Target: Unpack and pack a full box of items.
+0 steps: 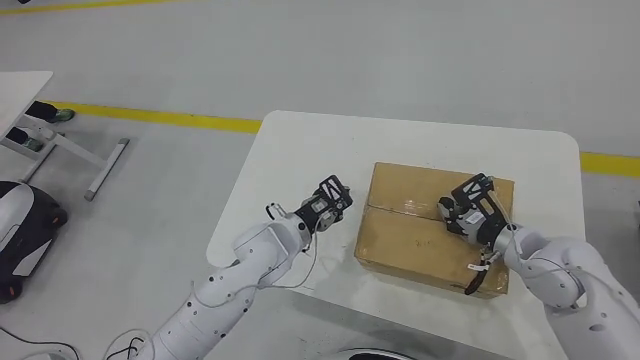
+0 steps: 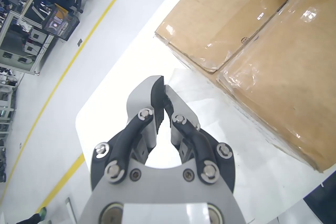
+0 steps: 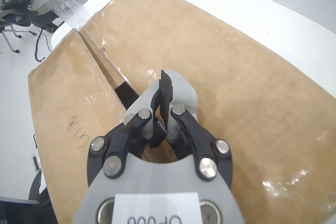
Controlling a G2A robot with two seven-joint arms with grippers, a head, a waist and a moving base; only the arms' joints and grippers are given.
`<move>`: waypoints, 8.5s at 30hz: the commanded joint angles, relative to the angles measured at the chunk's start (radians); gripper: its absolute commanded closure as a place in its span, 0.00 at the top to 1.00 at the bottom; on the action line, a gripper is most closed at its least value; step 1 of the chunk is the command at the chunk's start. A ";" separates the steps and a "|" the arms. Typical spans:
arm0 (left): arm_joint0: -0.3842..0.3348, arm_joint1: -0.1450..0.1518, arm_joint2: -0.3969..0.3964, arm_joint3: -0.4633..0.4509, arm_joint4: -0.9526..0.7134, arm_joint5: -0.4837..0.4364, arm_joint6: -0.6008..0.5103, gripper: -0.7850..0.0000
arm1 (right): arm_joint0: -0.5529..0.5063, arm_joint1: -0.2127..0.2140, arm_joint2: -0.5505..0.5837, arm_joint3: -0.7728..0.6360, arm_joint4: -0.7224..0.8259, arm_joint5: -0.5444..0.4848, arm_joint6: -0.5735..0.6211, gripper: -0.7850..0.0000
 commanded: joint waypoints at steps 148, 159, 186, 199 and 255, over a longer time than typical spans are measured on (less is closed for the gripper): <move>-0.303 -0.098 -0.022 0.229 -1.104 -0.029 -0.251 0.33 | -0.068 -0.011 0.115 0.009 0.026 -0.036 0.060 0.00; -0.340 -0.097 -0.012 0.217 -1.029 -0.053 -0.239 0.27 | -0.056 -0.017 0.104 0.014 0.024 -0.028 0.062 0.00; -0.228 -0.093 -0.070 0.290 -1.140 0.131 -0.363 1.00 | -0.049 -0.023 0.102 0.036 0.028 -0.043 0.058 0.00; -0.308 -0.115 -0.006 0.410 -1.294 0.128 -0.352 1.00 | -0.061 -0.021 0.112 0.022 0.027 -0.051 0.058 0.00; -0.420 -0.134 0.086 0.493 -1.264 -0.119 -0.286 0.55 | -0.111 -0.001 0.230 -0.087 0.072 -0.067 0.049 0.00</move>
